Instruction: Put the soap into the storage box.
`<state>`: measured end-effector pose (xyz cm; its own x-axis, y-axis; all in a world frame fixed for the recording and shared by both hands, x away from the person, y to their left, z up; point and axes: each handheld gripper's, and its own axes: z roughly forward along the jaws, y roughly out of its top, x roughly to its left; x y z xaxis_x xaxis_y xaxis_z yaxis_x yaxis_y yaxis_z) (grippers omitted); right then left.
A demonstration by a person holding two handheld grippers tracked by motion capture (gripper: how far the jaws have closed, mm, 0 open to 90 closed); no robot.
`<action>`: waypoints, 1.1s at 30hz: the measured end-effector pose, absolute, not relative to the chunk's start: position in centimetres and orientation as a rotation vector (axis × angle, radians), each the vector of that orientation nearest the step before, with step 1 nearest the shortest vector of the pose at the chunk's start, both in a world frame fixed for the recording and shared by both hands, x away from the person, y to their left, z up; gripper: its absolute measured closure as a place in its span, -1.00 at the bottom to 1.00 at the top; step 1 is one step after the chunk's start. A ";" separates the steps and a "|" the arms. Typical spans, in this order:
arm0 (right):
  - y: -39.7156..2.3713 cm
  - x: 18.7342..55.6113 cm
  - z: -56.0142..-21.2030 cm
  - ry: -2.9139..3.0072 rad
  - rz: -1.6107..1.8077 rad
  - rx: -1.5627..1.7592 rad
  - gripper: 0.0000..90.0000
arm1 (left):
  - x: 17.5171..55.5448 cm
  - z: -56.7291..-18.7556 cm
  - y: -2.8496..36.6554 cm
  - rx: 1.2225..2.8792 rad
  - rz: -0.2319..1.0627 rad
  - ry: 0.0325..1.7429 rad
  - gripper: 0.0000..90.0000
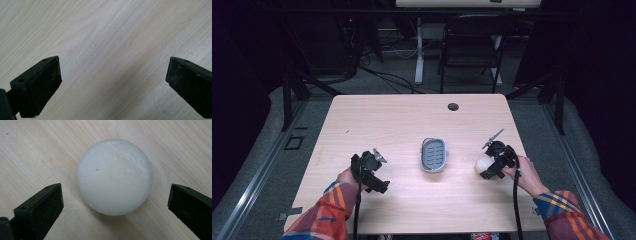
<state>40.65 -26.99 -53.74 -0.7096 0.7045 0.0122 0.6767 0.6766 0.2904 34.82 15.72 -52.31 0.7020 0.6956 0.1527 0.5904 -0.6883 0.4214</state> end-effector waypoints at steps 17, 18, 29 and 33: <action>-25.5 41.8 -54.6 2.845 0.379 1.142 -0.78 | 34.9 -52.3 15.8 2.556 0.413 0.992 -1.00; -25.4 41.9 -54.6 2.848 0.356 1.129 -0.69 | 34.9 -52.3 15.8 2.554 0.414 0.995 -1.00; -25.2 41.8 -54.6 2.838 0.305 1.100 -0.48 | 34.9 -52.3 15.8 2.559 0.407 0.994 -1.00; -25.1 41.8 -54.7 2.827 0.308 1.109 -0.48 | 34.9 -52.2 15.8 2.559 0.410 0.993 -1.00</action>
